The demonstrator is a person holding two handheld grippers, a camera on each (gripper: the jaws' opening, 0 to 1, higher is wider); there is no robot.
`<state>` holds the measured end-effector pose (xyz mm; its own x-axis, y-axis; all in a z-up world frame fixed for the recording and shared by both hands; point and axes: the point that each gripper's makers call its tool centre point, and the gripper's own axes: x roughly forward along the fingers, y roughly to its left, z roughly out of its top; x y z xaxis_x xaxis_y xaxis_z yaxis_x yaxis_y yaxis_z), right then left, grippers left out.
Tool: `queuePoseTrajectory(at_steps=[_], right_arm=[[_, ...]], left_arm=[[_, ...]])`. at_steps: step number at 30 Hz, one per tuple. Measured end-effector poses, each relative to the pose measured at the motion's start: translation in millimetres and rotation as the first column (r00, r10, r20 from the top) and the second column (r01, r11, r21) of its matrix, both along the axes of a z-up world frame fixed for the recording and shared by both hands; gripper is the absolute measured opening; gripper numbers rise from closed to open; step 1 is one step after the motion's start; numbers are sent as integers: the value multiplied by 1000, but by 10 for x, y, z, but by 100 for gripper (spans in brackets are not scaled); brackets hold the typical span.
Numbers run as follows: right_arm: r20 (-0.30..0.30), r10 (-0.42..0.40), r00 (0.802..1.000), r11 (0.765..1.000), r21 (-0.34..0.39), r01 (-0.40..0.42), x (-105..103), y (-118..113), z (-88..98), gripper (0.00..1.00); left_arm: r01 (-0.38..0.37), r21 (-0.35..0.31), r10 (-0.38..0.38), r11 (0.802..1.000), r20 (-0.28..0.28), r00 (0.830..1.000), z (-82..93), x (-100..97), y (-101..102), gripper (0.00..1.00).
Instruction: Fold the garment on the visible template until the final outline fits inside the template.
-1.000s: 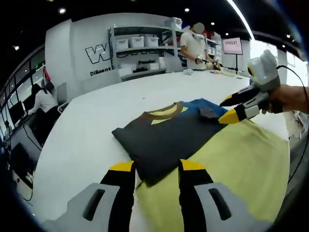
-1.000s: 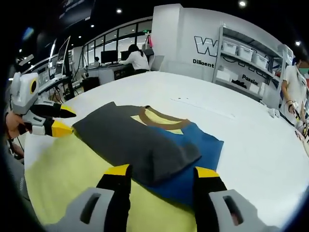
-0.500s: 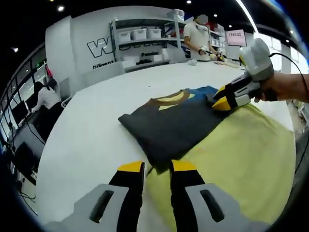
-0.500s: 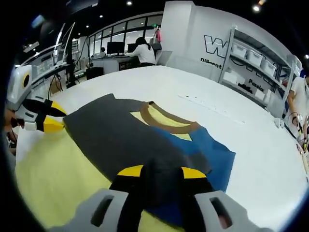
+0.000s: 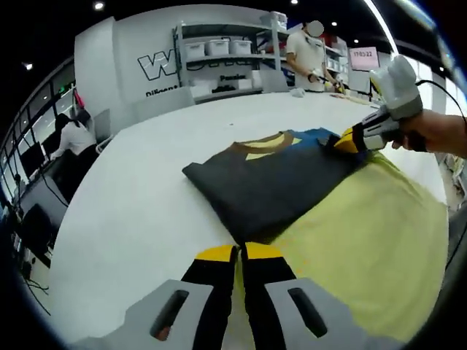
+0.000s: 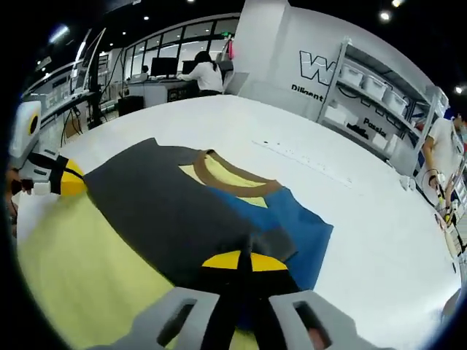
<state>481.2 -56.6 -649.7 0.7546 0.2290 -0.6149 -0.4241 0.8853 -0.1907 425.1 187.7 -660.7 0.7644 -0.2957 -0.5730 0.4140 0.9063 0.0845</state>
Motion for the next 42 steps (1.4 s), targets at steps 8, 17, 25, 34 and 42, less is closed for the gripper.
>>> queuePoseTrajectory(at_steps=[8,17,25,34,42], right_arm=[[-12,-102,995,995,18,102,-205,-285,59,0],[-32,-148,988,988,31,149,-343,-403,2,1],[-35,-173,984,985,18,174,-389,-474,-48,4],[-10,-212,977,976,49,212,-443,-704,62,12],[-22,-171,985,980,98,173,-523,-638,167,24]], left_arm=[[-6,-7,6,1000,-7,1000,-7,-16,-4,0],[-16,-17,15,1000,-15,1000,-4,-33,-8,0],[-11,-11,11,1000,1,1000,-22,-39,6,0],[-19,38,19,999,6,1000,48,-72,83,2],[33,29,-33,999,15,999,146,-169,16,8]])
